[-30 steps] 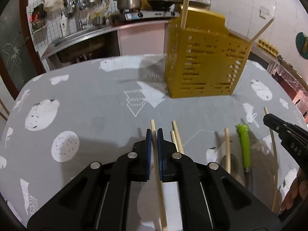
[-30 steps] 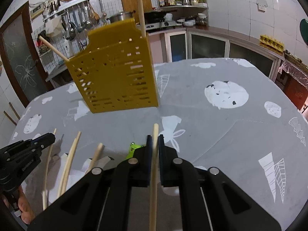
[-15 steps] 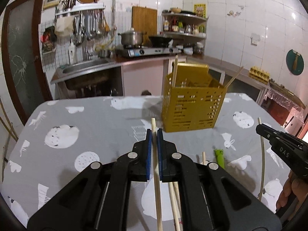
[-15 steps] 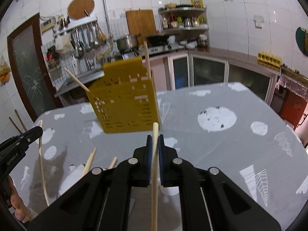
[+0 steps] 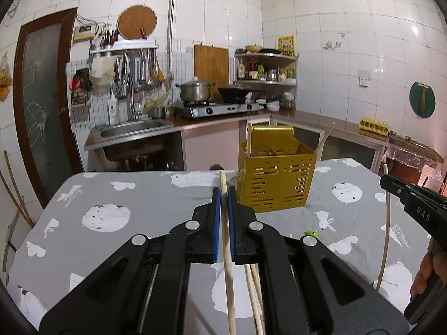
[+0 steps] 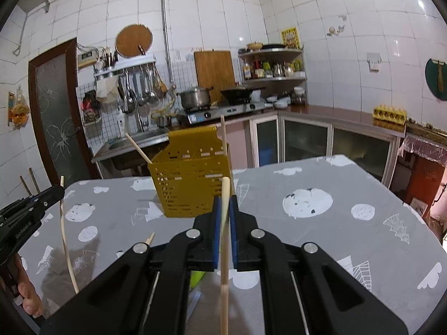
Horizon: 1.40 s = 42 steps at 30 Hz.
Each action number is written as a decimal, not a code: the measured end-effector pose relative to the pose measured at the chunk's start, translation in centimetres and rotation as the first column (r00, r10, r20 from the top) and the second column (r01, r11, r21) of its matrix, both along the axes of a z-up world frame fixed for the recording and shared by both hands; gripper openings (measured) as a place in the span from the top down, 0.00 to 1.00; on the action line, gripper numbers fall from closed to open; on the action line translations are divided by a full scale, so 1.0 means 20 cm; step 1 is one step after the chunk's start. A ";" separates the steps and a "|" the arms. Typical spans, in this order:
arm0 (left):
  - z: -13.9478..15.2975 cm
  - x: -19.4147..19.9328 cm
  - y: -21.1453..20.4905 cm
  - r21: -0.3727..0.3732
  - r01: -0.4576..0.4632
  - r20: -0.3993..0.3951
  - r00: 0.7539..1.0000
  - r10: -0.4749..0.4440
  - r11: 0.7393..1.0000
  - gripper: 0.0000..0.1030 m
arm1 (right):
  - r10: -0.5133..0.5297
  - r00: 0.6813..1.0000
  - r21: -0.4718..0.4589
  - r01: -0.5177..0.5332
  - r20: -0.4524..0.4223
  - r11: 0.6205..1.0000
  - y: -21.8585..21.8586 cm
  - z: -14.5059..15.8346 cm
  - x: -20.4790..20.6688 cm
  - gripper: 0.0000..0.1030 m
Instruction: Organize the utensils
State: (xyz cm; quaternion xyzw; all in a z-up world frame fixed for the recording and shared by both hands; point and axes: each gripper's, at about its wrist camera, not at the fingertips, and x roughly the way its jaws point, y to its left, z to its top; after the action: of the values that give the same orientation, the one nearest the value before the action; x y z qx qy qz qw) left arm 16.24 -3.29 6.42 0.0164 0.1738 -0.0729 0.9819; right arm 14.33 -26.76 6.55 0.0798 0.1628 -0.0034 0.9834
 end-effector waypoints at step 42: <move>0.07 0.35 0.11 -0.044 0.011 -0.043 0.999 -0.013 0.999 0.96 | -0.013 0.883 -0.044 -0.009 -0.469 0.999 -0.02 -0.46 0.66 0.63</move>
State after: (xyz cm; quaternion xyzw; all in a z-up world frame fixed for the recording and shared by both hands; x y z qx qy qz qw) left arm 23.19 -1.03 7.78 -0.0058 0.1930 -0.0831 0.9777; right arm 27.50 -27.08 -2.60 0.0545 0.3957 -0.0271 0.9164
